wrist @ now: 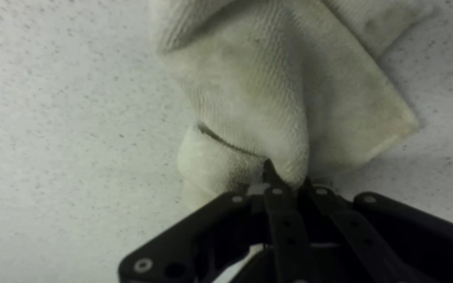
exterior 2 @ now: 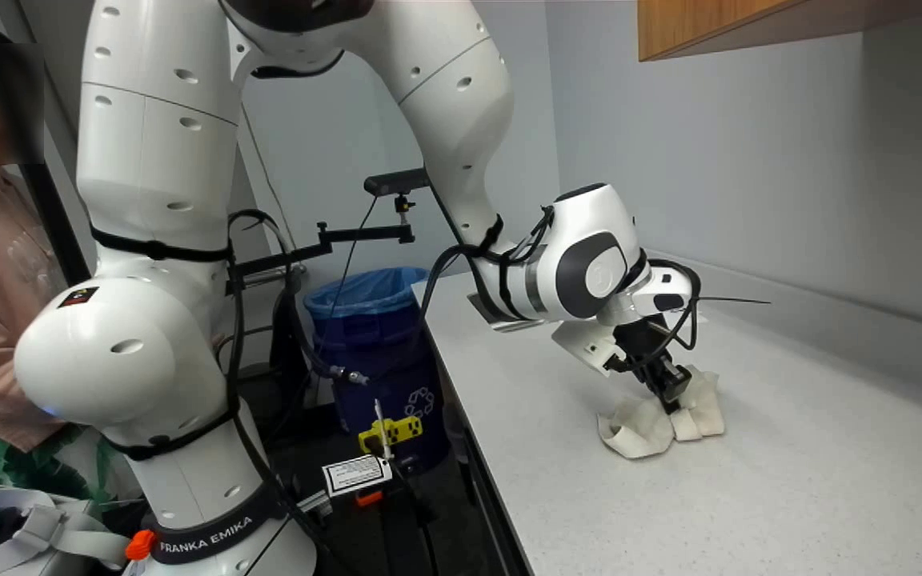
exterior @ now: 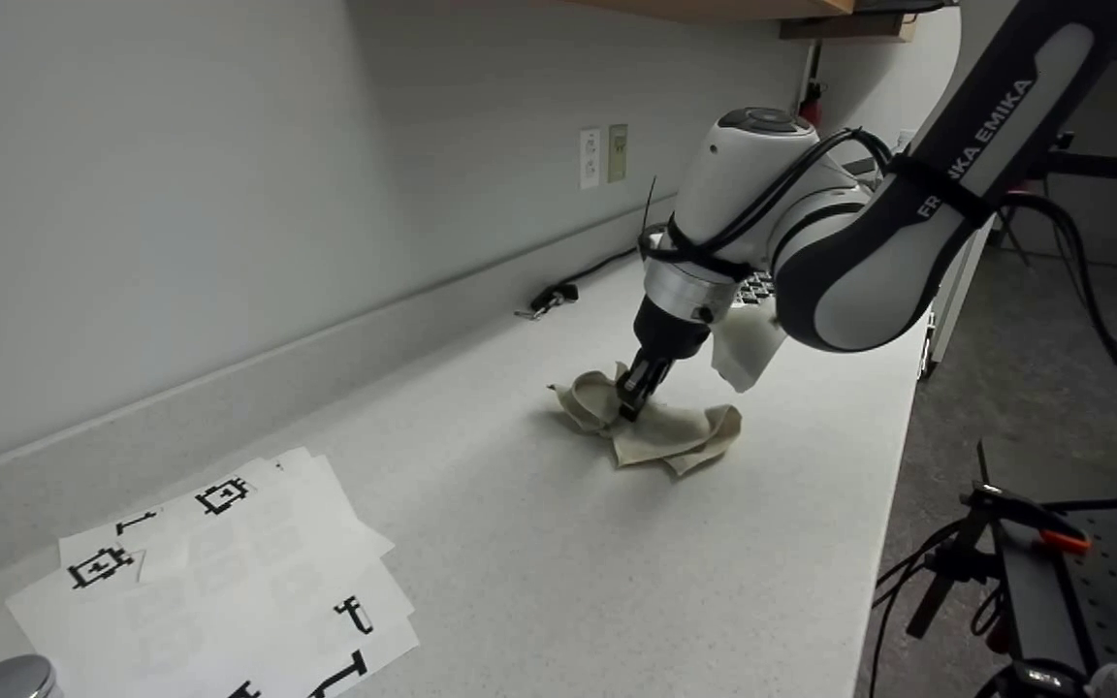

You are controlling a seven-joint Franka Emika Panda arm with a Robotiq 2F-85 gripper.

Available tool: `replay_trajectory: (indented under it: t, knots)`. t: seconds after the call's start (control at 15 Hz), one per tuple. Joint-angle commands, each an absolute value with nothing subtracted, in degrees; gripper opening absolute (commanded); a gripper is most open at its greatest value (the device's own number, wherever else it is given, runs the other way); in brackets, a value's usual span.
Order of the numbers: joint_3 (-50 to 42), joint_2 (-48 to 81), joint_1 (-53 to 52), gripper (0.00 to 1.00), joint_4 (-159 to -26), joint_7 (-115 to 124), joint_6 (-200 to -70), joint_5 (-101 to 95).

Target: Move the towel to the right then wipe the countertop

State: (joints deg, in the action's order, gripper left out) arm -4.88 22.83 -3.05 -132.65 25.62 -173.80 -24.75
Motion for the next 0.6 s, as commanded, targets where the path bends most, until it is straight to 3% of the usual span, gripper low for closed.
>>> replay_trajectory:
  t: [0.0,0.53]
  knots:
    - [-0.71,27.14,-1.82,0.02,-127.46,22.98,-173.40,-23.68]
    - [3.32,31.98,-4.20,0.02,-120.74,8.94,-173.32,-11.40]
